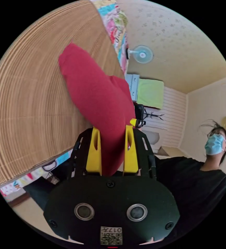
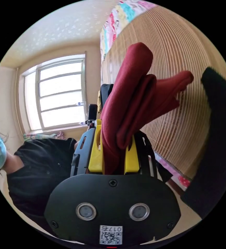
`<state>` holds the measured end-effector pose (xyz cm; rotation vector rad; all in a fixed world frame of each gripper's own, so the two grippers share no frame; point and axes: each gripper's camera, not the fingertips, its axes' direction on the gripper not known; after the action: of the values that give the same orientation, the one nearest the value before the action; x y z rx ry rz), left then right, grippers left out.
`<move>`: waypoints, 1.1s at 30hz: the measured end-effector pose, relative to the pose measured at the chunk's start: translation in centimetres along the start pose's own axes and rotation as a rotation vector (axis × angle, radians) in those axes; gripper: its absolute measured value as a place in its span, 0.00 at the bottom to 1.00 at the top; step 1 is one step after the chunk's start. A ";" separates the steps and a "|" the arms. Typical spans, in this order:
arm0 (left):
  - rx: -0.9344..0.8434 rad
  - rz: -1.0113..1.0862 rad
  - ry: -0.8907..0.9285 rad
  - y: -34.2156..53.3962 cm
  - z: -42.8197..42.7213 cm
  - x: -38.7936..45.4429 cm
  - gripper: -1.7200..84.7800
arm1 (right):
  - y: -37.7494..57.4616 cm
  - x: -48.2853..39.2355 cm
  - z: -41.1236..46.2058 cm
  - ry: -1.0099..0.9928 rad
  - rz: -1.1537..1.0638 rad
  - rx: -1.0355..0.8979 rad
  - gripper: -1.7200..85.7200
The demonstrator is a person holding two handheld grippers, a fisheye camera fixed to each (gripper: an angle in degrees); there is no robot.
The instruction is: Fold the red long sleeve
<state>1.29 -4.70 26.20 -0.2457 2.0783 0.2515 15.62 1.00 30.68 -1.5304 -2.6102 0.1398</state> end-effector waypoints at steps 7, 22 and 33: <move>-0.106 0.129 0.119 -4.2 16.2 7.8 0.18 | 3.3 -4.6 -12.2 0.286 0.018 -0.006 0.17; -0.434 0.006 -0.614 -1.0 10.7 6.3 0.06 | 11.7 1.3 -4.8 0.655 0.676 0.642 0.12; 0.353 -0.304 -0.720 13.3 -19.2 7.2 0.07 | 1.8 2.5 2.9 0.844 1.053 0.459 0.09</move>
<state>-21.79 2.14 30.42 -0.2116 1.3176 -0.1939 15.60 3.98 27.73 -1.9771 -0.9254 0.1178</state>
